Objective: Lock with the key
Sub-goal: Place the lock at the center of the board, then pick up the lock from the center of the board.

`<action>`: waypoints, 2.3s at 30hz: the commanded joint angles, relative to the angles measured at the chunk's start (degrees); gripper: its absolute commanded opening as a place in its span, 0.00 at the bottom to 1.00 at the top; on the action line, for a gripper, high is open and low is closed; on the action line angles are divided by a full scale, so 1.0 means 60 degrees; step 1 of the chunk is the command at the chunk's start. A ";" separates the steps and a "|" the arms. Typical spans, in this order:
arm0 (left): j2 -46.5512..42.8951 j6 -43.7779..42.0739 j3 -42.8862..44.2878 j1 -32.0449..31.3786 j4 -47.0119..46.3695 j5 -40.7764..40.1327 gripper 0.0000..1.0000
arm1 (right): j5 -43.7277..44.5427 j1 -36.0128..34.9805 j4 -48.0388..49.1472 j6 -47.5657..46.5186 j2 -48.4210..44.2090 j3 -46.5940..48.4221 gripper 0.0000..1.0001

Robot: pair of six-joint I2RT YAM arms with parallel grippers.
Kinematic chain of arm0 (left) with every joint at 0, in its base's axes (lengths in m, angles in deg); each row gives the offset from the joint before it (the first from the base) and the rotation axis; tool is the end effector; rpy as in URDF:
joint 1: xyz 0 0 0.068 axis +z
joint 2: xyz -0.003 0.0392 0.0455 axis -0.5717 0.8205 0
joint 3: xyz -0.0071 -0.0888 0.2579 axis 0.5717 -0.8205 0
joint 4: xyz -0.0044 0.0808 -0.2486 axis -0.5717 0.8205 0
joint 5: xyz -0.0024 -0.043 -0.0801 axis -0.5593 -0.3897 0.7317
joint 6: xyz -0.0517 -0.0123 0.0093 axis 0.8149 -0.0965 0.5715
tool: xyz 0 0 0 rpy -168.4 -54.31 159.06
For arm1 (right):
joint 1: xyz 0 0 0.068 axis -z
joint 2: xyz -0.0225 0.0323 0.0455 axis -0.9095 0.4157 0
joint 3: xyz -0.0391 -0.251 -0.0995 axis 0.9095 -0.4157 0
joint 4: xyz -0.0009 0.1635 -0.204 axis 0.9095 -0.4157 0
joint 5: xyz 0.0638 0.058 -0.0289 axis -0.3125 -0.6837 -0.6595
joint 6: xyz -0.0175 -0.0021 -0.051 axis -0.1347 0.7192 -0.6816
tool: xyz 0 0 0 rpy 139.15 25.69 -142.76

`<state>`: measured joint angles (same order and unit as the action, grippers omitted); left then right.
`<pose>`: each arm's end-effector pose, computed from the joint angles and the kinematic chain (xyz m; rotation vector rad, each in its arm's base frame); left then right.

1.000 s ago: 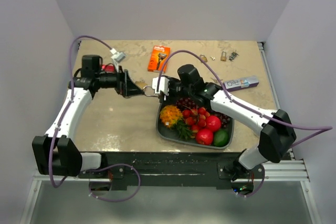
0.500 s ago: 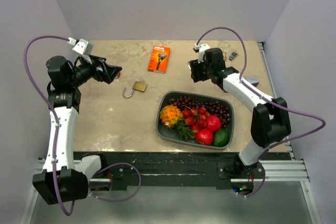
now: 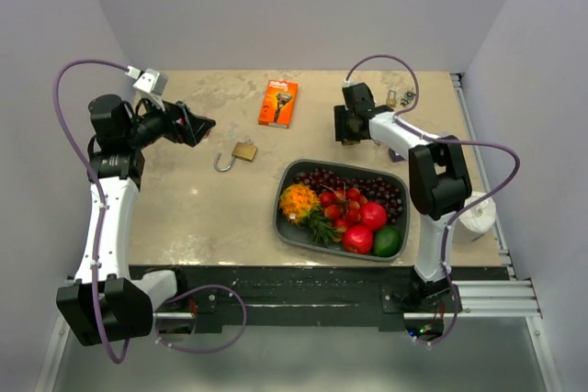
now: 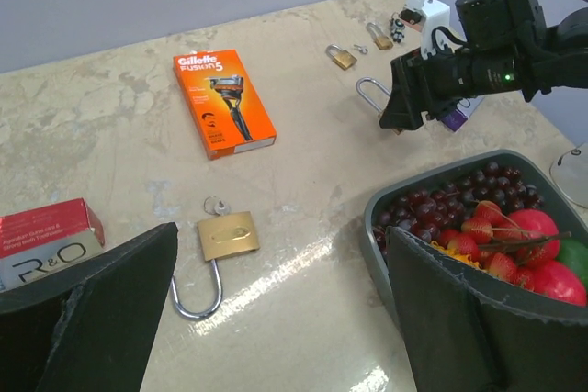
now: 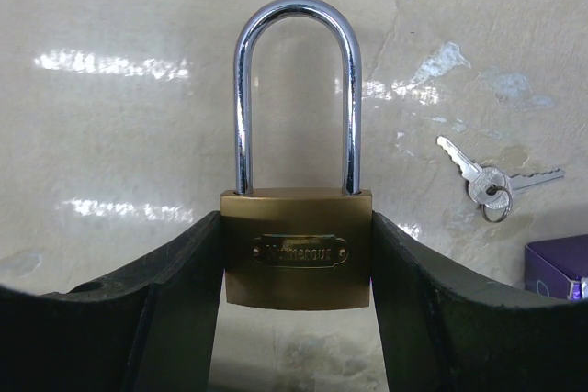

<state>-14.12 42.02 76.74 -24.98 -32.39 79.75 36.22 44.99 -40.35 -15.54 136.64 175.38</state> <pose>0.2465 0.0167 0.3727 0.3205 1.7577 -0.6958 0.4169 0.1480 0.2036 -0.0826 2.4252 0.0178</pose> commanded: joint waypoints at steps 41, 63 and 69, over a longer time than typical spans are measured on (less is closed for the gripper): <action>0.1998 -0.2067 0.1900 -0.0417 0.2819 -0.1735 0.99 | -0.1016 0.0742 0.0538 0.0003 -0.0653 0.1587 0.96; 0.5513 -0.0062 0.1812 -0.3683 0.1283 -0.6640 0.99 | -0.3082 0.0771 0.1640 -0.3689 -0.4918 -0.0860 0.99; 0.6685 0.0070 0.2311 -0.4358 0.1006 -0.7404 0.99 | -0.3083 0.0771 0.1696 -0.3602 -0.5020 -0.1182 0.99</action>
<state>24.22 40.31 87.02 -49.11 -21.94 40.80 19.26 49.43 -30.36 -35.97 107.70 168.89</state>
